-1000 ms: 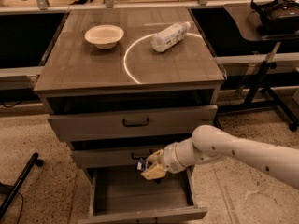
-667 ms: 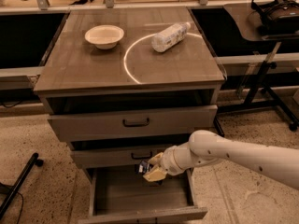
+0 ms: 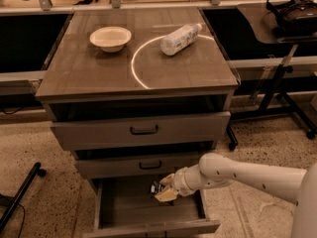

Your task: Place rxbar blueberry into bottom drawer

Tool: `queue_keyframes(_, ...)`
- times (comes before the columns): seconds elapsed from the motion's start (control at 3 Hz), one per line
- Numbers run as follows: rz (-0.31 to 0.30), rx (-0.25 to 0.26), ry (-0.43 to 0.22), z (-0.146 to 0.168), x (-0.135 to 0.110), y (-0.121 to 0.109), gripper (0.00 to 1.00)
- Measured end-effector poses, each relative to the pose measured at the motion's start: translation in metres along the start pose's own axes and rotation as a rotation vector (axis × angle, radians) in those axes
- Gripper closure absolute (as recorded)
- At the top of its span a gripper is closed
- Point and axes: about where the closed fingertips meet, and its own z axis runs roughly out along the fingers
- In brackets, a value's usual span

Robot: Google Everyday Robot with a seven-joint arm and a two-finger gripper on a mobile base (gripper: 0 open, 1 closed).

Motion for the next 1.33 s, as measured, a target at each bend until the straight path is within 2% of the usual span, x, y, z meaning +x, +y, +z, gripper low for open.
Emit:
queue_keyframes(0.33, 0.000, 0.000, 0.000, 0.000, 0.000, 0.000, 1.00)
queue_keyframes(1.0, 0.059, 0.046, 0.073, 0.049, 0.066, -0.034, 1.00)
queue_keyframes(1.33, 0.081, 0.072, 0.080, 0.067, 0.091, -0.052, 1.00)
